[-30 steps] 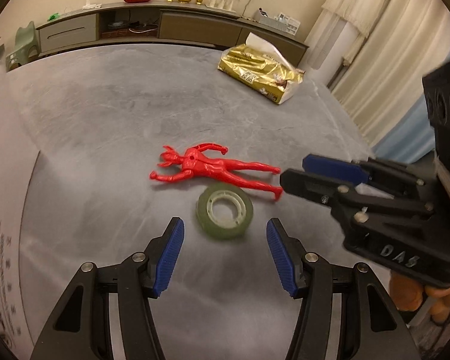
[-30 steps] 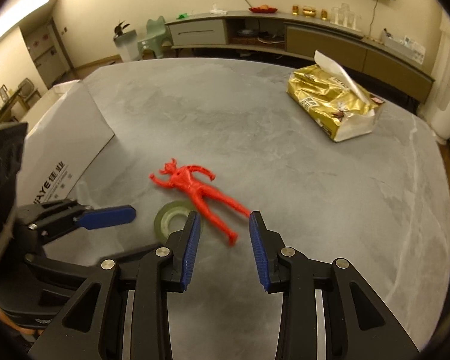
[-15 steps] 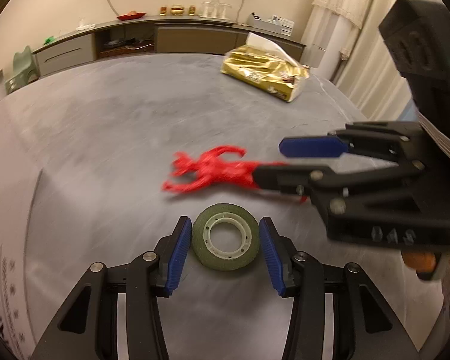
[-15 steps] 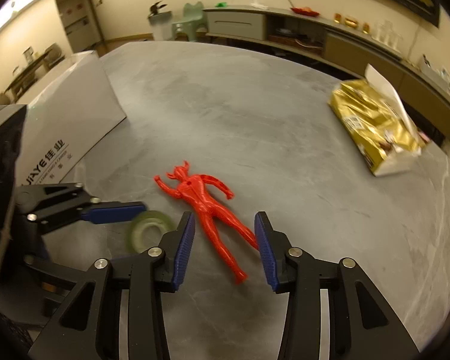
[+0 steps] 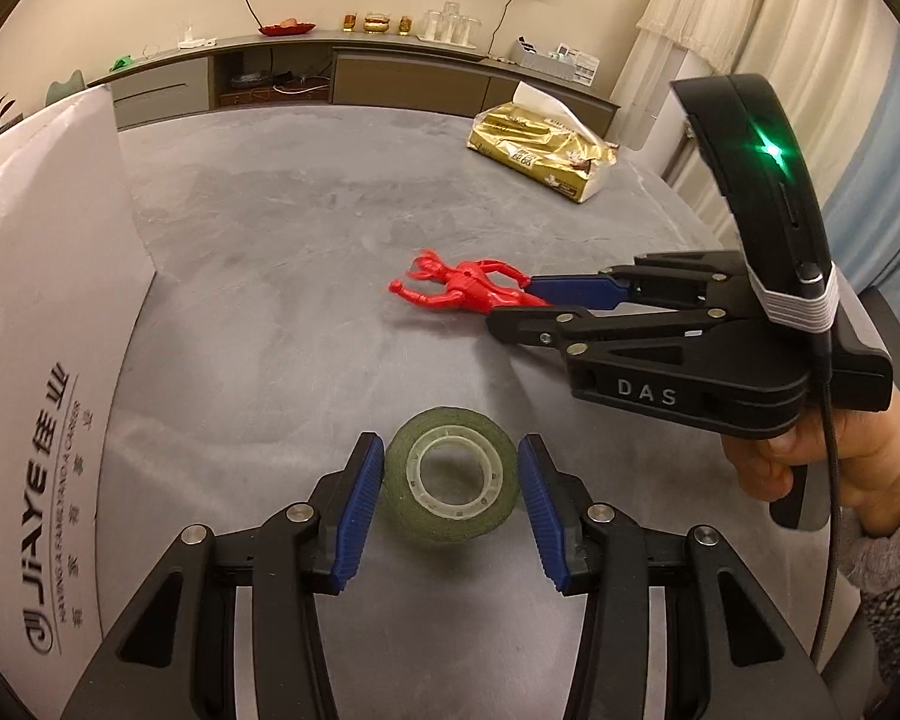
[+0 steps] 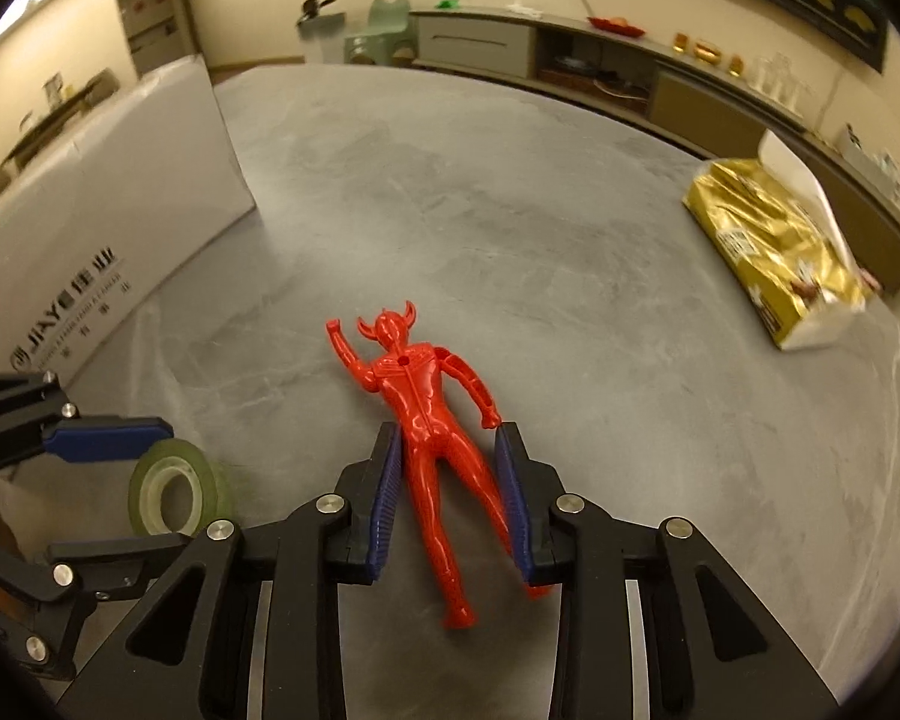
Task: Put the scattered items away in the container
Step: 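Lift the red figure and green tape and carry them over the white box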
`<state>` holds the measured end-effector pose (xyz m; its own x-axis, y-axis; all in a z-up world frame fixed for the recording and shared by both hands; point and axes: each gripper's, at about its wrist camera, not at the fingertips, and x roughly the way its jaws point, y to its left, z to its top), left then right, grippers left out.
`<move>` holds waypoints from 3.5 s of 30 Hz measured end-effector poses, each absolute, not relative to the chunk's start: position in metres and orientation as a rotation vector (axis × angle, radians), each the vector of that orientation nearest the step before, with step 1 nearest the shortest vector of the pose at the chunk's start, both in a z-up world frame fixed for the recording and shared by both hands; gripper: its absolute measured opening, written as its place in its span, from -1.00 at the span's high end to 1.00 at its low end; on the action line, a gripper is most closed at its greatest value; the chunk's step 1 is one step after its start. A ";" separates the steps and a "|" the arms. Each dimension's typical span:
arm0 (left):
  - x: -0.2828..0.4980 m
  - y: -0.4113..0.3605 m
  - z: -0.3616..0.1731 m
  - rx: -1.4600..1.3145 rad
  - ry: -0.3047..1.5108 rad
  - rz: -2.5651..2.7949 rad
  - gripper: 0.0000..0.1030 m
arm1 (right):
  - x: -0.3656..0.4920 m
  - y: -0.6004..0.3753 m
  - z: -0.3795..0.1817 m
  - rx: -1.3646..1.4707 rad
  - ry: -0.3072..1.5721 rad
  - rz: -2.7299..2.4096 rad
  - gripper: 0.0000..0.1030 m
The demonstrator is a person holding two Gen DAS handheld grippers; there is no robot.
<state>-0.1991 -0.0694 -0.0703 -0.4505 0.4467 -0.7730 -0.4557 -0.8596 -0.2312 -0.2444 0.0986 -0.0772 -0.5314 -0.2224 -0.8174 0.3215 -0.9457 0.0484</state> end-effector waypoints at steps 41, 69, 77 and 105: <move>-0.064 -0.148 0.037 -1.004 -0.045 2.384 0.07 | -0.064 0.049 -0.006 1.231 -0.197 -2.606 0.37; -0.022 -0.224 0.069 -0.878 -0.168 2.453 0.07 | -0.031 -0.026 0.045 1.121 -0.036 -2.591 0.37; -0.025 -0.244 0.077 -0.849 -0.216 2.476 0.07 | -0.036 -0.046 0.062 1.076 0.021 -2.574 0.37; -0.074 -0.340 0.087 -0.799 -0.388 2.628 0.07 | -0.097 -0.136 0.098 0.973 0.191 -2.461 0.37</move>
